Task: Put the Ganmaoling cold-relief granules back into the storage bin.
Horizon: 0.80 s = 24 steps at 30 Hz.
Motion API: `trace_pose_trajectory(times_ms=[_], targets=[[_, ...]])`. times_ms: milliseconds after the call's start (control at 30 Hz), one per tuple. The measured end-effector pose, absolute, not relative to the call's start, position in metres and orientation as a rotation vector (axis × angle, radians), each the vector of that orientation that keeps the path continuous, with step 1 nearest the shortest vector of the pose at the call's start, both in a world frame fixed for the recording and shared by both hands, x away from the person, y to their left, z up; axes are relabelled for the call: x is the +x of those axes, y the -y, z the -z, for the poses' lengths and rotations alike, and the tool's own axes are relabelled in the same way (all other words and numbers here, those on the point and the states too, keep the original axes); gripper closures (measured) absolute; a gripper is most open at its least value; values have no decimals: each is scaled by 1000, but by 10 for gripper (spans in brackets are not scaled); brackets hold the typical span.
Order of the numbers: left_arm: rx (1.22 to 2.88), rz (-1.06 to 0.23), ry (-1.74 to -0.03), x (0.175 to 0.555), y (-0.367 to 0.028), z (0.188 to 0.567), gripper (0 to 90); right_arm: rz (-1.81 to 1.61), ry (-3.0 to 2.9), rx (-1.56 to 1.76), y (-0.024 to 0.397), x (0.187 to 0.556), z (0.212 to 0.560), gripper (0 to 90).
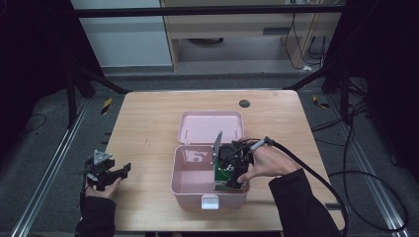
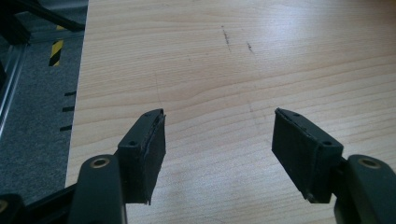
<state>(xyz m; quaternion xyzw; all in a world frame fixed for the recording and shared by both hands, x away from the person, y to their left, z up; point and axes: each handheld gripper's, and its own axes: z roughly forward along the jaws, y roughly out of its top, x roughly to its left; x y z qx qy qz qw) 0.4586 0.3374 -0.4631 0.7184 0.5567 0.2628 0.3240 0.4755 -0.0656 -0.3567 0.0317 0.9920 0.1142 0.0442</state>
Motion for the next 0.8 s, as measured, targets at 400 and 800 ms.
trace_pose_trajectory(times_ms=[400, 800], targets=[[1885, -690, -1459, 458, -338, 463, 344, -300, -3030, 82, 62, 477, 366, 157], [1883, -690, -1460, 459, -338, 463, 344, -328, -3043, 109, 68, 476, 372, 154]])
